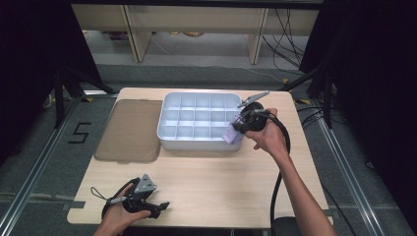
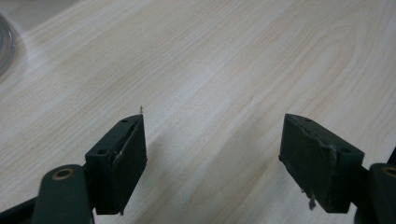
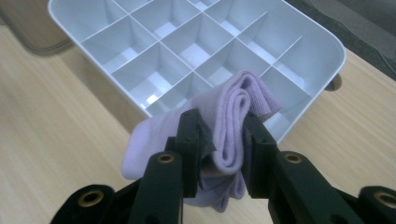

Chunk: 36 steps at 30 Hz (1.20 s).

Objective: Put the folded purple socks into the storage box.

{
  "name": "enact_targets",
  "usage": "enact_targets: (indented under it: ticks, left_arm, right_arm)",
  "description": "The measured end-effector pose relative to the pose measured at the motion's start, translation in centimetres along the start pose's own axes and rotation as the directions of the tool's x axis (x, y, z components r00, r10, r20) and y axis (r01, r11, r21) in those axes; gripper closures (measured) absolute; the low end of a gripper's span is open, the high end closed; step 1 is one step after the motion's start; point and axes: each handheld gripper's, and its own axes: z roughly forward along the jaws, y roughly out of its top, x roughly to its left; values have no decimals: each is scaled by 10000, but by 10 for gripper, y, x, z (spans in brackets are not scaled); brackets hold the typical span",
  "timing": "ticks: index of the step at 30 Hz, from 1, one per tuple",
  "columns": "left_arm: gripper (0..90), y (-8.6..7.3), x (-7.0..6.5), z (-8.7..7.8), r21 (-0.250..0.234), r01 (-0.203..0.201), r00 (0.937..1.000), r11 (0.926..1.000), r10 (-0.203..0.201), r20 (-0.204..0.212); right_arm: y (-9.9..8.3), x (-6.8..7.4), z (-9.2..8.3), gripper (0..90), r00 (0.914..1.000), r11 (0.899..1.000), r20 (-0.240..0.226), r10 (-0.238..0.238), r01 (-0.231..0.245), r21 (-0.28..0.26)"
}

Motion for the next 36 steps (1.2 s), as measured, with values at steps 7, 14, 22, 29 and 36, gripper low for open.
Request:
enact_targets:
  ticks: [7,14,22,29,36]
  left_arm:
    - [225,0,-2,1,-31,151,9999,9999,-151,68]
    - [225,0,-2,0,54,164,9997,9999,-165,176]
    - [225,-1,-2,1,55,34,10000,10000,-34,86]
    - [225,-1,-1,0,23,141,9999,9999,-141,92]
    - [225,0,-2,0,40,6,9999,10000,-7,168]
  right_arm:
    - [7,-15,13,727,9987,9999,506,68,-74,118]
    - [9,-27,26,727,9961,9988,877,134,-174,455]
    - [9,-33,46,726,9942,9941,1067,122,-236,1054]
    - [8,-27,65,726,9921,9869,1204,-357,160,1608]
    - [3,-25,76,725,9865,9808,1297,-1001,759,1797]
